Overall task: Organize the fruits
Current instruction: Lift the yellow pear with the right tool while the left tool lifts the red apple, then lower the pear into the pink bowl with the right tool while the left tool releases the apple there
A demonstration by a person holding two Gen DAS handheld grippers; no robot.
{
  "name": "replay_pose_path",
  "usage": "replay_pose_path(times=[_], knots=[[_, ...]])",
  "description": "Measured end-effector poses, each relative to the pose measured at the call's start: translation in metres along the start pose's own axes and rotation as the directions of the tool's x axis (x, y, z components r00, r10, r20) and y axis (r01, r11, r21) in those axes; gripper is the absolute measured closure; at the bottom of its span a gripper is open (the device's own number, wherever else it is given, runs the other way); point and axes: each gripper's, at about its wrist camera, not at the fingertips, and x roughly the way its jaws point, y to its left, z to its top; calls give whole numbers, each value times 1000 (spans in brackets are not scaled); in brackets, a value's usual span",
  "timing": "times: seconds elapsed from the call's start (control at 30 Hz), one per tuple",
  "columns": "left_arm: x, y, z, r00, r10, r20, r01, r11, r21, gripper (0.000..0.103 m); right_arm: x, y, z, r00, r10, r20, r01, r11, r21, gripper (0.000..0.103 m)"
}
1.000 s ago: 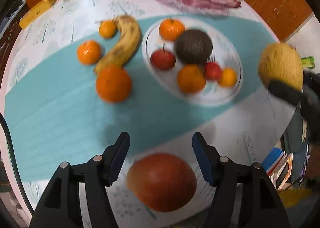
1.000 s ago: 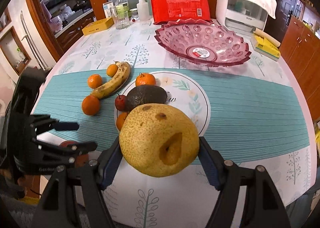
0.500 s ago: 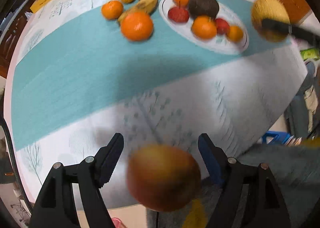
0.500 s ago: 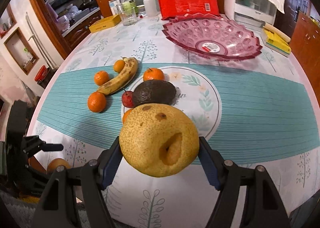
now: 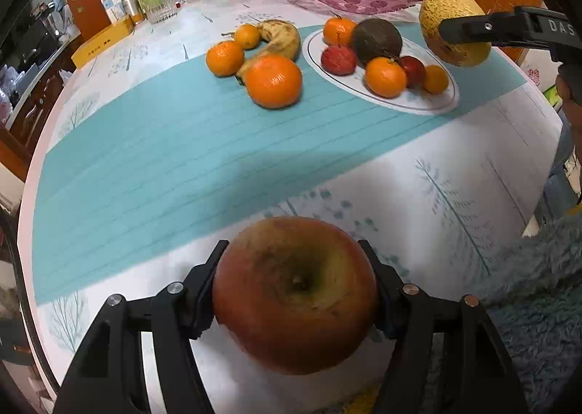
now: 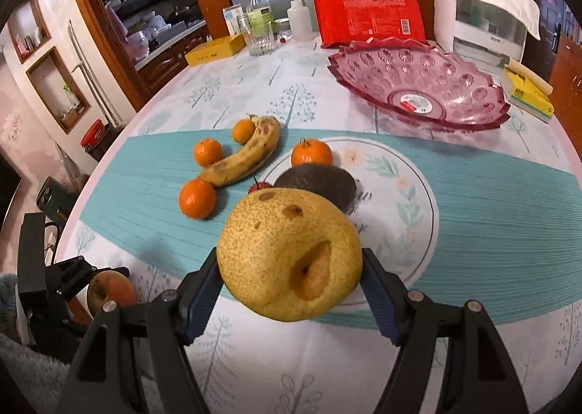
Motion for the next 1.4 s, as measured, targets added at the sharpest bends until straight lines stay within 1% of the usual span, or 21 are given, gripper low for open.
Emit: replay_pose_path(times=[0.1,0.2,0.37,0.43,0.5,0.53,0.6,0.7,0.73,0.77,0.83,0.93,0.97,1.03,1.07,1.13,1.2,1.3,1.4], knots=[[6,4,7,1000,0,4,-1,1000,18,37,-2,0,2,1000,-12,13,12,1000,-3,30],[-7,5,14,1000,5,18,-6,999,38,37,-4,-5,4,999,-26,22,26,1000,17,30],[-27,2,47,999,-12,49,10,999,53,37,-8,-12,6,999,-43,22,42,998,50,30],[-38,-3,68,998,-15,56,12,998,60,37,-12,-15,10,998,-53,13,52,996,67,30],[-55,-9,94,996,-22,85,16,997,69,37,-22,-19,19,998,-59,10,58,995,85,30],[-66,-12,113,994,-29,108,21,997,78,37,-27,-20,23,998,-65,10,63,994,89,30],[-84,-18,144,986,-52,160,37,995,95,37,-41,-24,37,996,-81,21,79,993,91,30],[-113,-29,198,963,-89,254,59,991,123,37,-69,-32,67,991,-122,64,116,989,87,30],[-122,-35,219,954,-97,284,60,989,136,37,-80,-36,81,987,-140,79,134,988,82,30],[-127,-38,231,948,-99,301,58,988,143,37,-88,-40,94,983,-160,89,153,985,77,30],[-138,-49,267,936,-112,333,63,986,155,37,-100,-49,118,975,-195,106,188,979,72,30],[-141,-64,307,925,-112,364,56,985,161,37,-109,-70,151,964,-236,124,228,971,73,30],[-138,-70,320,923,-98,373,41,987,158,37,-108,-78,161,960,-249,126,241,968,73,30],[-122,-80,345,930,-77,359,27,990,140,37,-102,-98,180,955,-268,127,261,963,72,30],[-115,-83,355,934,-65,351,21,992,128,37,-97,-107,187,956,-267,124,260,963,68,30],[-87,-89,377,950,-37,310,10,996,89,37,-81,-128,200,958,-262,114,256,965,61,30],[-57,-92,393,962,-8,274,-5,999,47,37,-59,-149,207,961,-259,93,256,966,49,30],[-6,-90,408,980,9,198,-2,999,-36,37,-26,-173,209,961,-271,51,270,962,37,30],[37,-86,412,989,55,134,-43,995,-93,37,12,-196,203,972,-234,-11,234,971,37,30]])
